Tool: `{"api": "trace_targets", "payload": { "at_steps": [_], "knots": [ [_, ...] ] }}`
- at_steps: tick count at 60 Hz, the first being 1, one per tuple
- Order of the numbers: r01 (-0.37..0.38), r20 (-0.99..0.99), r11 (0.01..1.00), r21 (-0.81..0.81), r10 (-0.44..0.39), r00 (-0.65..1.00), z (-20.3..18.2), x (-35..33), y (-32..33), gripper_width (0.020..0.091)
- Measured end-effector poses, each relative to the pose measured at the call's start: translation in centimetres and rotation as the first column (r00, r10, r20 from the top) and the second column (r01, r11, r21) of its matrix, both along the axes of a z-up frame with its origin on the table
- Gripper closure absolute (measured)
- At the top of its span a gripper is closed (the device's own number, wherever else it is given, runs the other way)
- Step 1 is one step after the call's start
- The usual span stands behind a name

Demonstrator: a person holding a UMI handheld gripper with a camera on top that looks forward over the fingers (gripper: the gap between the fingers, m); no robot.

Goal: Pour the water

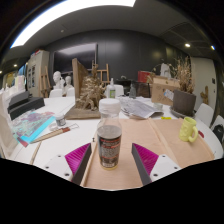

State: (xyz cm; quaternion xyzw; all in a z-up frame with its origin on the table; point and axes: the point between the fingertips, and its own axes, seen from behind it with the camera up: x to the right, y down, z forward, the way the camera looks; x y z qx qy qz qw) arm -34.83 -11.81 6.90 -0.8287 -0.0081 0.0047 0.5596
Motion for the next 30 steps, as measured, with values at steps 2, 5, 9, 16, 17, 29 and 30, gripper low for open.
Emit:
{"api": "trace_targets", "payload": {
  "at_steps": [2, 5, 9, 16, 17, 29, 30],
  "knots": [
    [0.0, 0.002, 1.0, -0.001, 0.0, 1.0, -0.5, -0.2, 0.8, 0.0299],
    [-0.001, 0.001, 1.0, 0.003, 0.001, 1.0, -1.1, -0.4, 1.9, 0.0345],
    [-0.004, -0.009, 1.0, 0.013, 0.004, 1.0, -1.5, -0.5, 3.0, 0.045],
    [-0.001, -0.006, 0.999, 0.032, 0.002, 1.0, -1.4, -0.3, 4.0, 0.0684],
    [0.0, -0.008, 1.0, 0.031, 0.001, 1.0, -1.4, -0.4, 4.0, 0.0694],
    [-0.007, -0.013, 1.0, 0.018, 0.007, 1.0, -1.3, -0.3, 3.8, 0.0851],
    [-0.012, -0.011, 1.0, 0.016, 0.012, 1.0, -1.2, -0.3, 3.8, 0.085]
  ]
}}
